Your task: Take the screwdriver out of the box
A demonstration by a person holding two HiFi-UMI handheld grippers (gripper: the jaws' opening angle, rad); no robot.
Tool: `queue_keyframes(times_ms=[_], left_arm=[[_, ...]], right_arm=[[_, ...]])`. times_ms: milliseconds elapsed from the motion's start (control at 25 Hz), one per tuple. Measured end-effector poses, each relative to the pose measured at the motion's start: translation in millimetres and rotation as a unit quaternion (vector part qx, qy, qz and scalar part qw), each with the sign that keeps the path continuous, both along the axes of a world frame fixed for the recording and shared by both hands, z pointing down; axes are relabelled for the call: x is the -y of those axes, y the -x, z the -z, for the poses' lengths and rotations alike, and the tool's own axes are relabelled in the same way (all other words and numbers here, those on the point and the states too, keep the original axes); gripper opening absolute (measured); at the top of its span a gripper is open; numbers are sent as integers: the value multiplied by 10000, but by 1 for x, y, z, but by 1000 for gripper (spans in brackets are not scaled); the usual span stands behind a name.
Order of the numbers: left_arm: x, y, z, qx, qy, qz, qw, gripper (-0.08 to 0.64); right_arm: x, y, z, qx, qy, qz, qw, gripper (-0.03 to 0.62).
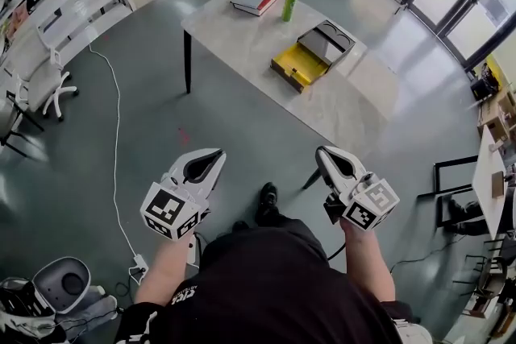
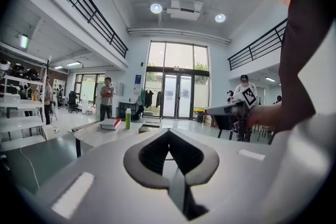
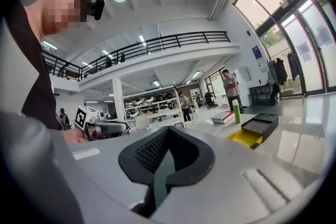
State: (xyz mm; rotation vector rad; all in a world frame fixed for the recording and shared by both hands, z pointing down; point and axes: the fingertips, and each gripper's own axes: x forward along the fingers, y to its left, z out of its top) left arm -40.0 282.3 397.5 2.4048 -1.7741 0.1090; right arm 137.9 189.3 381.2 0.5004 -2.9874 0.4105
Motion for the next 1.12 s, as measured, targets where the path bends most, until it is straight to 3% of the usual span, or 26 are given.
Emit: queue_keyframes(times_ms=[280,1120], left_arm=[[42,10,-1,39,129,5,9999,2],[241,12,-5,66,179,153,9997,2]], right_arm=[[44,13,-6,29,149,58,9999,14],[231,12,-20,97,132,74,9998,14]])
